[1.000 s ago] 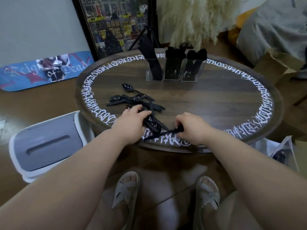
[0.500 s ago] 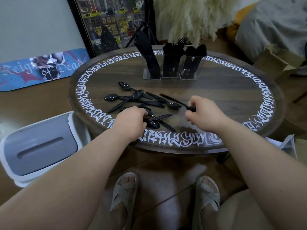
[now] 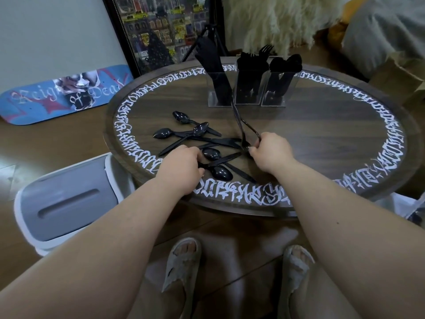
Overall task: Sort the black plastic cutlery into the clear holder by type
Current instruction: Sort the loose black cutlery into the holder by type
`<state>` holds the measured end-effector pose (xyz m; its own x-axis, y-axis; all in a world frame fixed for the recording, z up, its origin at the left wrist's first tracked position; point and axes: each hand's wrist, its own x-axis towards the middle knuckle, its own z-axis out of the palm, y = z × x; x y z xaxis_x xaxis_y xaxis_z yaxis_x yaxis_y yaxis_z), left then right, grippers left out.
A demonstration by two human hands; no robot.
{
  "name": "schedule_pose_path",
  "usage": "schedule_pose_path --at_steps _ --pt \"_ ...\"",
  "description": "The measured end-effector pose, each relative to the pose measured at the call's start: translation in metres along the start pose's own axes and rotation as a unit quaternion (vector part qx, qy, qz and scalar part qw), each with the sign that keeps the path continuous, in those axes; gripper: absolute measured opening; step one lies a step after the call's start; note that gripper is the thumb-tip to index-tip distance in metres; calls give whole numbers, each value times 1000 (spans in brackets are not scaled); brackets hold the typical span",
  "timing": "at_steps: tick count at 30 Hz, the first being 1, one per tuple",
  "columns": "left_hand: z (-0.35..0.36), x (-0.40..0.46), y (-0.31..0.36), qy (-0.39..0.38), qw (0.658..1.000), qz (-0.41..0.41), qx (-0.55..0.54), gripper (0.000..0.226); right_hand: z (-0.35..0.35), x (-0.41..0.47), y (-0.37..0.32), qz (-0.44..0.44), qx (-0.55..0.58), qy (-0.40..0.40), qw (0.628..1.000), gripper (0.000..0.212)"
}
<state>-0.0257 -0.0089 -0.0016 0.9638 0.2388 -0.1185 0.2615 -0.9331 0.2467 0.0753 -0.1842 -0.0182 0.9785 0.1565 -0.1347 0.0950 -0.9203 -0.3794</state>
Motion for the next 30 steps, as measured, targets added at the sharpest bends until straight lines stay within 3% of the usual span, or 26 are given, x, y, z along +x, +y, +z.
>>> schedule_pose_path --at_steps 5,9,13,21,27,30 --pt "-2 1 -2 -26 999 -10 -21 40 0 -3 3 -4 -9 -7 1000 36" --pt "-5 0 2 -38 999 -23 -26 19 -4 -10 5 -10 -23 -31 999 25" --pt "-13 2 9 48 995 -15 -92 16 -18 -13 10 -22 45 11 999 17" --pt "-37 3 32 162 947 10 -277 22 -62 -33 27 -14 273 95 957 5" --pt "-51 3 45 228 882 50 -409 17 -77 -48 37 -68 361 76 927 10" --pt "-49 5 50 203 865 40 -458 19 -85 -54 40 -105 379 16 919 12"
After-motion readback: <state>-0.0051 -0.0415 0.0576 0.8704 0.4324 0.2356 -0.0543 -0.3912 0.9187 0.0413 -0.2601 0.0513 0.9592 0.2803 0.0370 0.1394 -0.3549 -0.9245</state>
